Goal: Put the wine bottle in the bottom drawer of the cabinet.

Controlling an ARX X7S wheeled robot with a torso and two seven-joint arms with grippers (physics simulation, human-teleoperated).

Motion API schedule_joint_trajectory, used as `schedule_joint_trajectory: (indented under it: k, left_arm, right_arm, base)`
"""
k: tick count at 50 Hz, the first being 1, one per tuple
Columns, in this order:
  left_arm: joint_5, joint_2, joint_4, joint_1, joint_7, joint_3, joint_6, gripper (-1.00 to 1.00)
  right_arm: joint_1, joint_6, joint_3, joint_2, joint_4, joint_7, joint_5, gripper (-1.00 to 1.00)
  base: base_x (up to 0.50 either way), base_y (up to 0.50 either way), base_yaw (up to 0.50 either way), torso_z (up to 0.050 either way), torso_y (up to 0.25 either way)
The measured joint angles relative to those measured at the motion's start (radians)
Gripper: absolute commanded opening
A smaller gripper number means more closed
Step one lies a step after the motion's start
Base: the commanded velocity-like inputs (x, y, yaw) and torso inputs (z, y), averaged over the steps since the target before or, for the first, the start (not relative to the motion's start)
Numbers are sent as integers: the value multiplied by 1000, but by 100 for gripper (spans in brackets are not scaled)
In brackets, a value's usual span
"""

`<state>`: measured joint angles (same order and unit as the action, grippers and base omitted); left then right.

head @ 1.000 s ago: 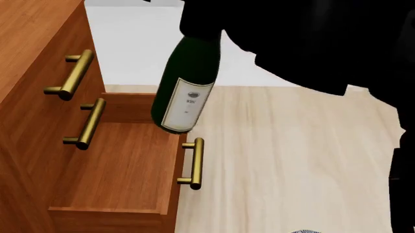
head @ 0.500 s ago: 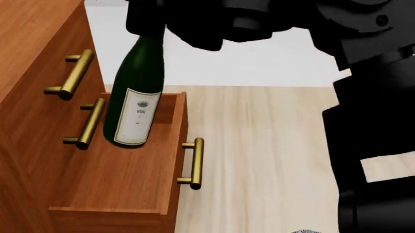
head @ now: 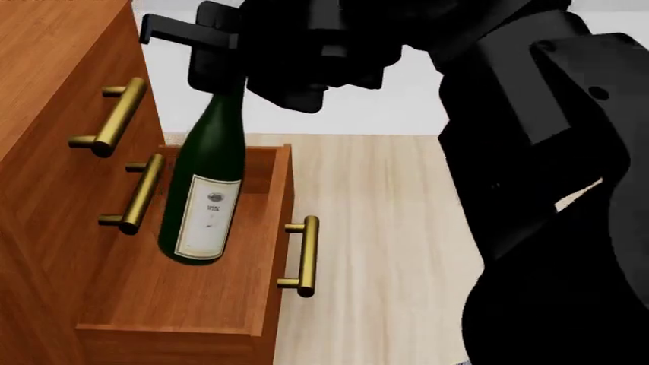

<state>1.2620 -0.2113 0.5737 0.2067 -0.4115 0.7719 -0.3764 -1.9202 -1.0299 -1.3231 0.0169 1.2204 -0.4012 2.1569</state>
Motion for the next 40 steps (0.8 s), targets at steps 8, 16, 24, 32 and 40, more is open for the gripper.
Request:
schedule_joint_trajectory:
  k: [8, 16, 24, 32, 40]
  left_arm:
    - [3, 0, 1, 2, 3, -1, -2, 100]
    - [7, -1, 1, 3, 8, -4, -3, 100]
    - [9, -1, 1, 3, 11, -5, -5, 100]
    - [8, -1, 0, 4, 12, -7, -6, 100]
    - [7, -2, 0, 5, 13, -9, -8, 100]
  right_arm:
    - [-11, 49, -218, -10, 3, 58, 153, -100]
    - [-10, 85, -321, -15, -9, 90, 226, -100]
    - [3, 112, -362, -17, -26, 117, 243, -100]
    - [19, 136, -379, -17, -35, 141, 232, -100]
    - [36, 161, -383, -17, -44, 174, 202, -100]
  base:
    - [0, 0, 0, 0, 1]
    - [0, 0, 0, 0, 0]
    - [0, 0, 0, 0, 0]
    - [0, 0, 0, 1, 1]
    - [0, 0, 0, 0, 0]
